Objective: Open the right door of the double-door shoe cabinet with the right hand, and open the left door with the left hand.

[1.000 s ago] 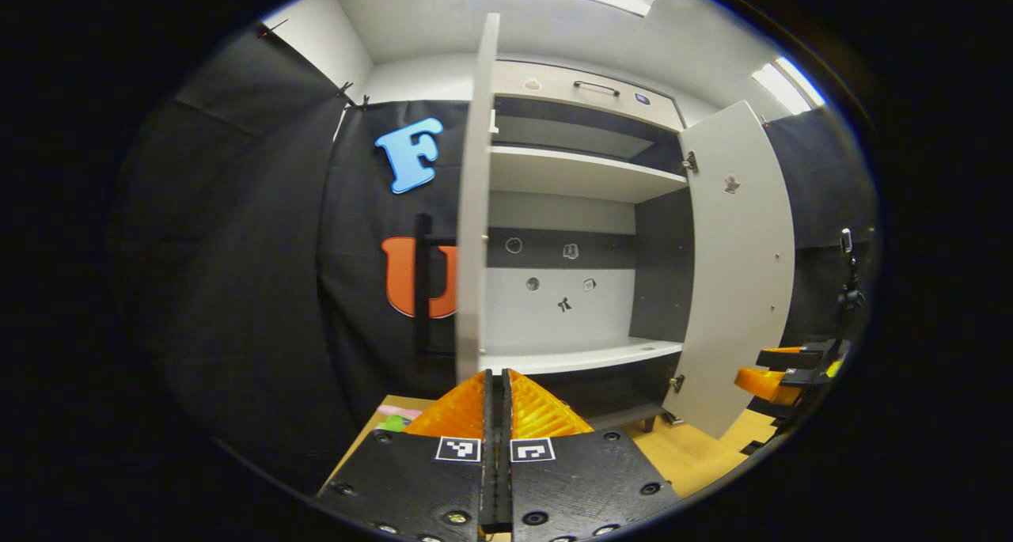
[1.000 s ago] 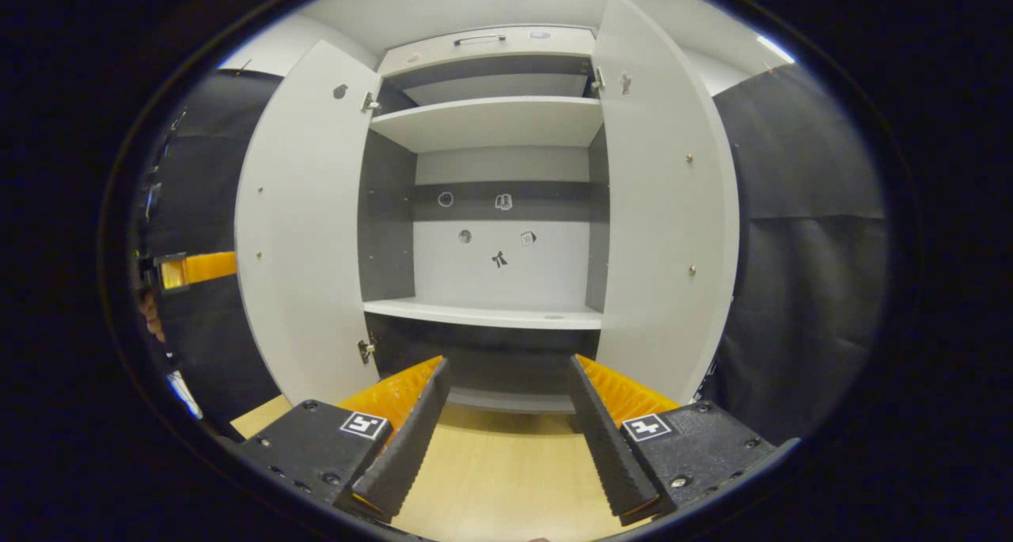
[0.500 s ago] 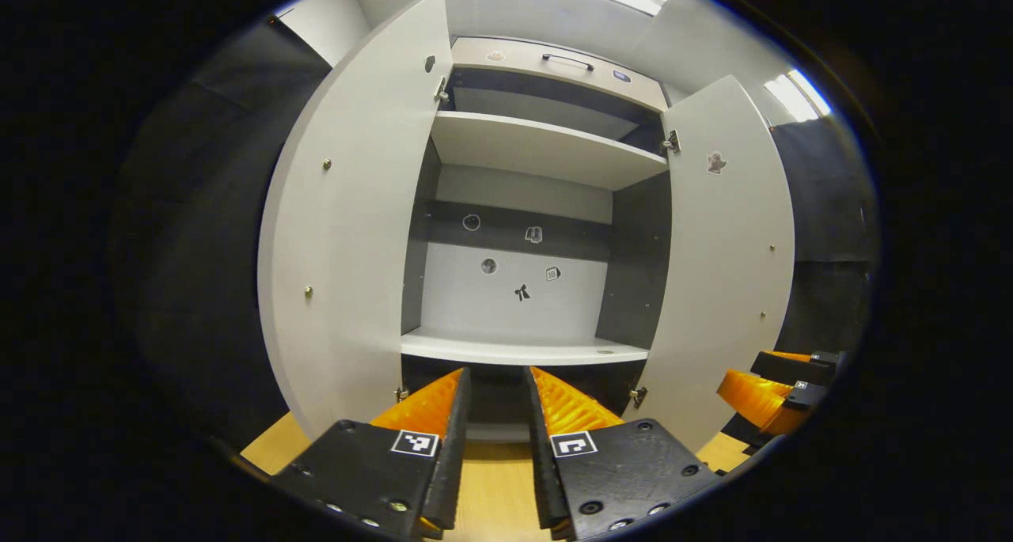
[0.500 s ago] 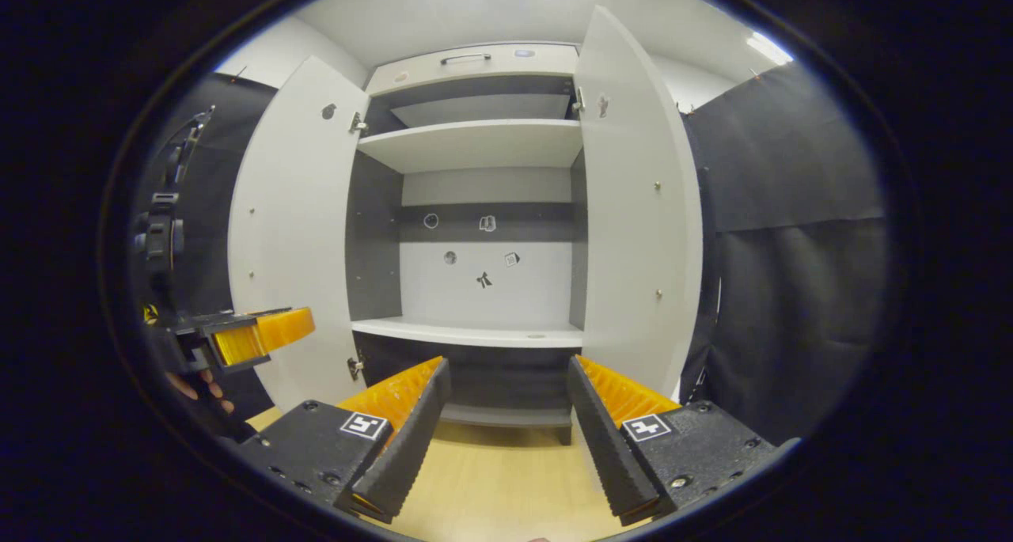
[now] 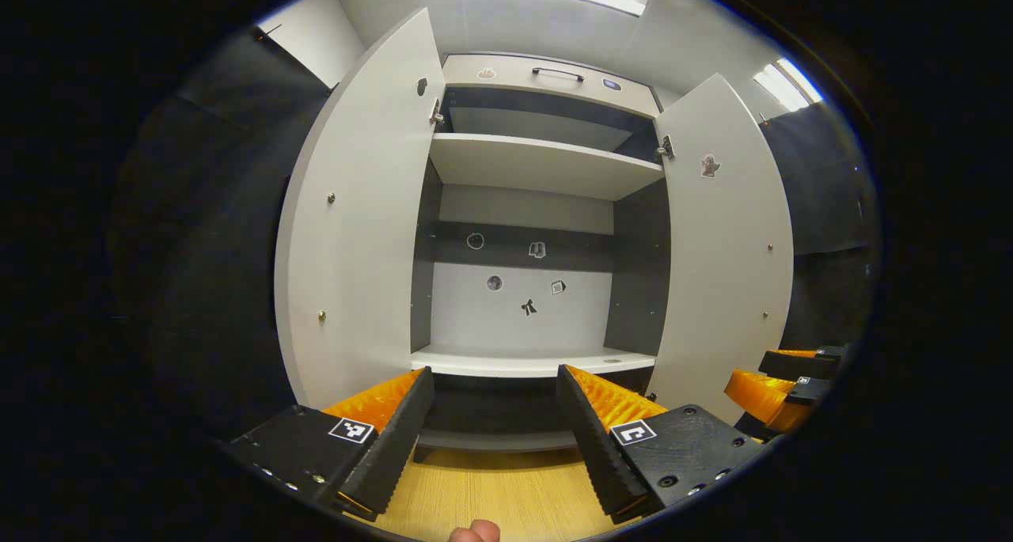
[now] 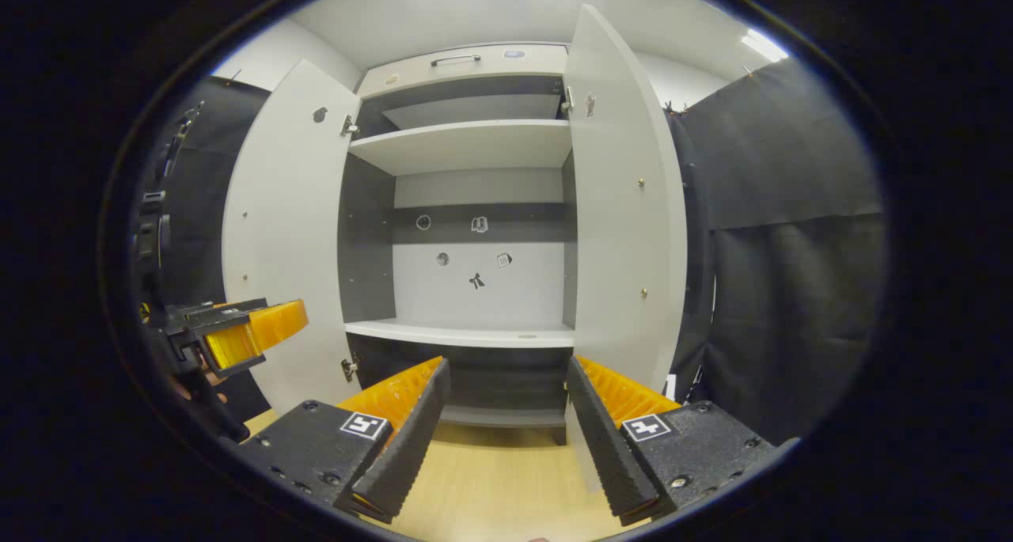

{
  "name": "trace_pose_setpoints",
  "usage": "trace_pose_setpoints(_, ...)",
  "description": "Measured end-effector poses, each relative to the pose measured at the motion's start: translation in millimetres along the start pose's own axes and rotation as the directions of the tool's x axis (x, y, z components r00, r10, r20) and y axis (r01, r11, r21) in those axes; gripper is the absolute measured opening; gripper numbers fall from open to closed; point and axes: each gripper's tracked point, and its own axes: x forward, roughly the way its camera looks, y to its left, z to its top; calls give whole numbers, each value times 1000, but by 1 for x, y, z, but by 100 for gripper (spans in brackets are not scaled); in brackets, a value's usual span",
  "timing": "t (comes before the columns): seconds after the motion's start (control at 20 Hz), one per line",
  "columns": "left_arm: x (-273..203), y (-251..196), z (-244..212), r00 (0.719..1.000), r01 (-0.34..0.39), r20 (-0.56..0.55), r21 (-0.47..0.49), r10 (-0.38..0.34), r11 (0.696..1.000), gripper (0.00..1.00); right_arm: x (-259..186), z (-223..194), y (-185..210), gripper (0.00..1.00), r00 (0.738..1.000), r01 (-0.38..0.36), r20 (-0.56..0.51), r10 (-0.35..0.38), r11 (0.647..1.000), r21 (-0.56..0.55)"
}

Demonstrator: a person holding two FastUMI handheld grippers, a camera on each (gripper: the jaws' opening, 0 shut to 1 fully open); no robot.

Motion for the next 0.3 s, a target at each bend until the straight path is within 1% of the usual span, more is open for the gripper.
trace_pose_setpoints(0.15,-2,0,1,1000,-5,1,0,5,1000,93,-3,2,4,93,1000,-11,4,11,999,30)
trace_pose_setpoints(0.3,-5,2,4,1000,-14,3,30,14,999,93,-7,9,0,93,1000,-3,26,2,1000,29)
